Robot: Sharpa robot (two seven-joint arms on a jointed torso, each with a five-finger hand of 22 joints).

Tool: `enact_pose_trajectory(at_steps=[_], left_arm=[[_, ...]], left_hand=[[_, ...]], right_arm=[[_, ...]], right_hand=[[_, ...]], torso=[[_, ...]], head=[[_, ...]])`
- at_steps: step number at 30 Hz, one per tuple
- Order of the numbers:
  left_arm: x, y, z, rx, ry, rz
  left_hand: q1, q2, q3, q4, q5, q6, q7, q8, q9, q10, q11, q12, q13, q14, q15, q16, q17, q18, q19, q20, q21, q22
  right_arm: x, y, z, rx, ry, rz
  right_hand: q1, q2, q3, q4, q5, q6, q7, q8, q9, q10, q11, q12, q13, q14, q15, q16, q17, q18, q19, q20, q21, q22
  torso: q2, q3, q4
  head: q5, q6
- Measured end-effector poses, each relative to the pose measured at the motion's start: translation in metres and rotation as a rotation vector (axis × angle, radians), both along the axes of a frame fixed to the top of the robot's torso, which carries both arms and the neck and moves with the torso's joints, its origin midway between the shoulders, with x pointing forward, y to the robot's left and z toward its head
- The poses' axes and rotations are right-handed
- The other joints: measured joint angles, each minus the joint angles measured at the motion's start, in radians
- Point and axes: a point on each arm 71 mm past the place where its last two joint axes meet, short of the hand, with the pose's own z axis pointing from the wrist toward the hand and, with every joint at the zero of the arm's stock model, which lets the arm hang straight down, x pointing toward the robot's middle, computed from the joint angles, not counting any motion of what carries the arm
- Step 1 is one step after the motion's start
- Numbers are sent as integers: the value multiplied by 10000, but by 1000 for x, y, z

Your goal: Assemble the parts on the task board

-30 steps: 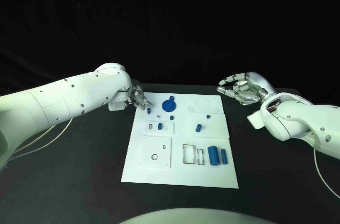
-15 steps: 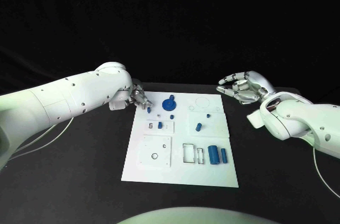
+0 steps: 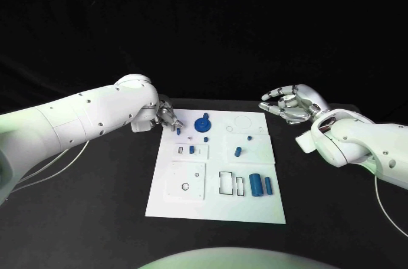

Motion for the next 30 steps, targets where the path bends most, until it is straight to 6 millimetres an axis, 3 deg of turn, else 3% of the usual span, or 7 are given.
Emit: enact_pose_trajectory(at_steps=[13,23,30], left_arm=[[0,0,-2,-40,102,25],[0,-1,-2,-107,174,26],[0,-1,-4,-199,246,42]], left_hand=[[391,56,5,-4,-44,36,-36,-35,1,0,0,36,-21,0,0,0,0,1,0,0,0,6],[1486,306,334,-333,-44,36,-36,-70,33,-54,-54,36,-79,0,0,0,1,0,-1,-1,0,9],[1719,353,391,-391,-45,35,-35,-69,35,-54,-54,36,-113,0,0,0,0,0,-1,-1,0,12]], right_arm=[[0,1,0,6,-2,27],[0,2,0,8,-5,37],[0,2,0,8,-8,40]], right_hand=[[0,0,0,0,0,0,0,39,-8,0,0,0,0,0,0,0,0,1,0,0,0,-1],[0,0,0,0,58,0,0,39,-8,0,0,0,0,-36,-36,0,0,0,0,0,0,-2],[0,0,0,0,58,0,0,39,-7,0,0,0,0,-36,-35,0,0,1,0,0,0,-3]], torso=[[-11,11,2],[-12,11,0],[-14,6,-2]], head=[[11,-36],[11,-86],[17,-102]])
